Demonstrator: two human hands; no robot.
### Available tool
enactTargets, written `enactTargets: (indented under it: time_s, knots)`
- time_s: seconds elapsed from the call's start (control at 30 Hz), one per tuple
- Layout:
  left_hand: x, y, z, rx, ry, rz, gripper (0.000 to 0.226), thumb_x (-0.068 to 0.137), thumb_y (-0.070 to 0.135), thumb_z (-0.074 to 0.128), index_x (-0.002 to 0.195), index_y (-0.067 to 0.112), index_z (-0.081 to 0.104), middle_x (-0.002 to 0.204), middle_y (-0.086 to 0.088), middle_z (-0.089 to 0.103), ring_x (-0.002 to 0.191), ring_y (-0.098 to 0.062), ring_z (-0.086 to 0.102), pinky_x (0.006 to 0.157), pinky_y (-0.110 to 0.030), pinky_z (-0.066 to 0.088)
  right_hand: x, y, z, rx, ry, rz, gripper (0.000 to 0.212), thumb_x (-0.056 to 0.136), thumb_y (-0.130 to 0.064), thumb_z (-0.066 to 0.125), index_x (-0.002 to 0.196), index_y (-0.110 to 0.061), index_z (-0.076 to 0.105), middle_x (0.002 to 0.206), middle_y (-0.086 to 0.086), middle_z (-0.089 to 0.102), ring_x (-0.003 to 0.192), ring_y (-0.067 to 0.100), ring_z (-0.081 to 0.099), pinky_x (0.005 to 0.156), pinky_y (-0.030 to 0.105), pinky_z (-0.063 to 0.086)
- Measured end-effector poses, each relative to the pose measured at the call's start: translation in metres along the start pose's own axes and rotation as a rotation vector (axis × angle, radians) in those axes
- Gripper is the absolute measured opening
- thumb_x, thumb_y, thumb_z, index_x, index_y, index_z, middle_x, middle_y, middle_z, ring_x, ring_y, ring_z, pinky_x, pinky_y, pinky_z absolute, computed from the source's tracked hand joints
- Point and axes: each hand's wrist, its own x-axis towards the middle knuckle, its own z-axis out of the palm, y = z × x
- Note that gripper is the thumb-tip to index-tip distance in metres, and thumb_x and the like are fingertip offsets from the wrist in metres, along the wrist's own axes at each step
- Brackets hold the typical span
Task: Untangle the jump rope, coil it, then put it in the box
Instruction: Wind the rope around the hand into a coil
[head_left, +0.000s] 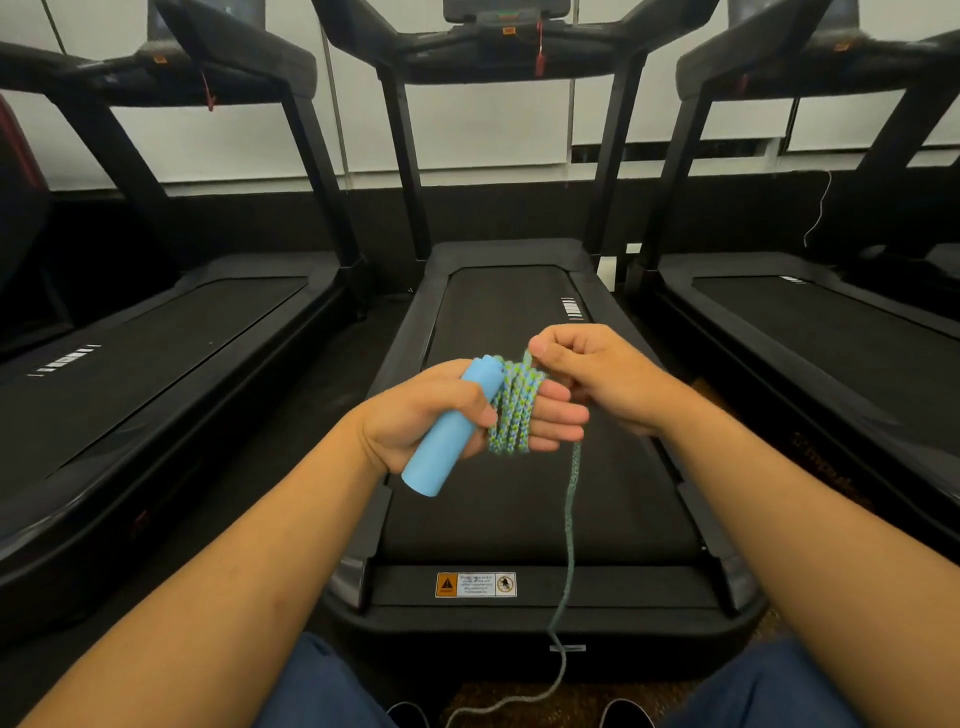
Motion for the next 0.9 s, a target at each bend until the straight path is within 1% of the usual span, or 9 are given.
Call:
enactTargets:
  time_s: [0.03, 0.13, 0.23, 0.3, 0.43, 0.6, 0.77, 0.83, 0.9]
  knots:
    - [0.0, 0.001, 0.001, -0.043, 0.035, 0.014, 0.042, 0.069, -0.007, 0.052, 0.107, -0.006, 0.07, 0.102, -0.028, 0.068, 0.079, -0.034, 0.07, 0.065, -0.024, 0.058, 0.0, 0.002, 0.004, 0.038, -0.006, 0.009, 0.033, 0.103, -0.03, 0.054, 0.092, 0.0, 0.06, 0.073, 0.011, 0.047, 0.063, 0.014, 0.044, 0.057, 0.024, 0.04]
    - [0.0, 0.002, -0.001, -0.135, 0.014, 0.063, 0.058, 0.072, 0.002, 0.057, 0.128, -0.011, 0.059, 0.126, -0.033, 0.059, 0.113, -0.046, 0.059, 0.103, -0.045, 0.046, -0.001, 0.009, 0.024, 0.194, -0.042, 0.076, 0.026, 0.108, -0.014, 0.038, 0.101, 0.001, 0.059, 0.071, 0.01, 0.043, 0.06, 0.016, 0.044, 0.054, 0.024, 0.041]
    - [0.005, 0.004, -0.01, -0.24, 0.057, 0.087, 0.094, 0.065, 0.01, 0.077, 0.145, -0.015, 0.034, 0.146, -0.031, 0.043, 0.135, -0.044, 0.042, 0.123, -0.051, 0.021, -0.004, 0.01, 0.045, 0.302, -0.044, 0.167, 0.034, 0.108, -0.01, 0.024, 0.096, -0.017, 0.055, 0.064, 0.002, 0.039, 0.05, 0.011, 0.033, 0.048, 0.025, 0.032]
    - [0.005, 0.006, -0.011, -0.296, -0.004, 0.163, 0.088, 0.069, 0.011, 0.074, 0.146, -0.011, 0.038, 0.153, -0.03, 0.04, 0.143, -0.041, 0.039, 0.122, -0.048, 0.024, -0.005, 0.01, 0.054, 0.315, -0.113, 0.212, 0.028, 0.108, -0.012, 0.028, 0.091, -0.014, 0.051, 0.06, 0.002, 0.042, 0.046, 0.011, 0.033, 0.047, 0.025, 0.03]
    - [0.006, 0.009, -0.018, -0.316, 0.004, 0.249, 0.077, 0.071, 0.007, 0.069, 0.142, -0.009, 0.045, 0.15, -0.028, 0.046, 0.14, -0.039, 0.046, 0.117, -0.046, 0.037, -0.009, 0.013, 0.064, 0.227, -0.249, 0.273, 0.03, 0.109, -0.027, 0.035, 0.092, -0.012, 0.054, 0.061, 0.004, 0.046, 0.046, 0.013, 0.031, 0.045, 0.027, 0.028]
    - [0.006, 0.0, -0.035, -0.157, 0.199, 0.241, 0.062, 0.082, 0.001, 0.045, 0.143, -0.009, 0.042, 0.144, -0.027, 0.053, 0.136, -0.039, 0.051, 0.117, -0.049, 0.036, -0.013, 0.003, 0.067, -0.109, -0.354, 0.273, 0.031, 0.108, -0.036, 0.042, 0.096, -0.013, 0.058, 0.061, 0.001, 0.047, 0.046, 0.011, 0.034, 0.046, 0.025, 0.031]
    - [0.011, -0.006, -0.048, 0.029, 0.343, 0.199, 0.06, 0.077, -0.001, 0.048, 0.137, -0.006, 0.049, 0.137, -0.021, 0.062, 0.13, -0.033, 0.058, 0.115, -0.046, 0.039, -0.015, -0.014, 0.057, -0.274, -0.382, 0.218, 0.031, 0.105, -0.032, 0.048, 0.083, -0.015, 0.061, 0.056, -0.005, 0.047, 0.048, 0.01, 0.038, 0.048, 0.024, 0.035]
    - [0.01, -0.008, -0.051, 0.065, 0.374, 0.137, 0.058, 0.075, 0.0, 0.05, 0.132, -0.004, 0.054, 0.129, -0.016, 0.069, 0.122, -0.028, 0.065, 0.107, -0.042, 0.046, -0.014, -0.022, 0.05, -0.252, -0.337, 0.158, 0.029, 0.105, -0.027, 0.048, 0.081, -0.015, 0.059, 0.056, -0.007, 0.044, 0.05, 0.01, 0.037, 0.048, 0.023, 0.034]
    - [0.009, -0.009, -0.046, 0.176, 0.379, 0.069, 0.048, 0.073, 0.003, 0.052, 0.119, 0.003, 0.064, 0.107, -0.005, 0.076, 0.1, -0.018, 0.071, 0.088, -0.032, 0.053, -0.011, -0.028, 0.042, -0.199, -0.241, 0.116, 0.027, 0.104, -0.022, 0.048, 0.079, -0.015, 0.058, 0.056, -0.005, 0.042, 0.049, 0.009, 0.034, 0.046, 0.022, 0.032]
